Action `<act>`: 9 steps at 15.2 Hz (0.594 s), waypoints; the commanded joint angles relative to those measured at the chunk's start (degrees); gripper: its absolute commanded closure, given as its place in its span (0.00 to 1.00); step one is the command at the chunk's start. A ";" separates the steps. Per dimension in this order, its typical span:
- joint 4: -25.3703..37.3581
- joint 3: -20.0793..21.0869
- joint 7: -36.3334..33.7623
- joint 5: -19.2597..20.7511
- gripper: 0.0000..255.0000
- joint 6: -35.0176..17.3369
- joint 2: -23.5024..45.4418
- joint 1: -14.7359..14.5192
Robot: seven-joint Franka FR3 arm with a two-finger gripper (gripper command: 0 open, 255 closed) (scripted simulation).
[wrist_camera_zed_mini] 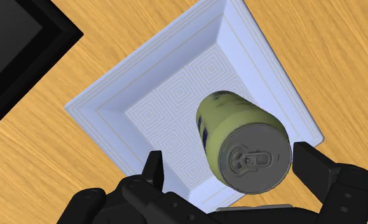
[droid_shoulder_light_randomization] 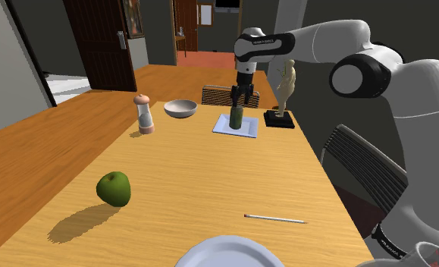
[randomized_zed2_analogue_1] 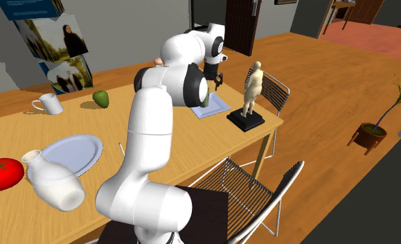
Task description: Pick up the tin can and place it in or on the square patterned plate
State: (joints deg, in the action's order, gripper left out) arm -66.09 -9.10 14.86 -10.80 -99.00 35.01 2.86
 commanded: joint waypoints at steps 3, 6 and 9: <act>5.57 -0.04 -0.45 0.06 0.00 5.18 0.41 0.52; 5.56 -0.04 -0.45 0.06 0.00 5.17 0.41 0.52; 5.57 -0.04 -0.45 0.06 0.00 5.18 0.41 0.52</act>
State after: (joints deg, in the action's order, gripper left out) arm -60.54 -9.14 14.41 -10.74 -93.84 35.42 3.38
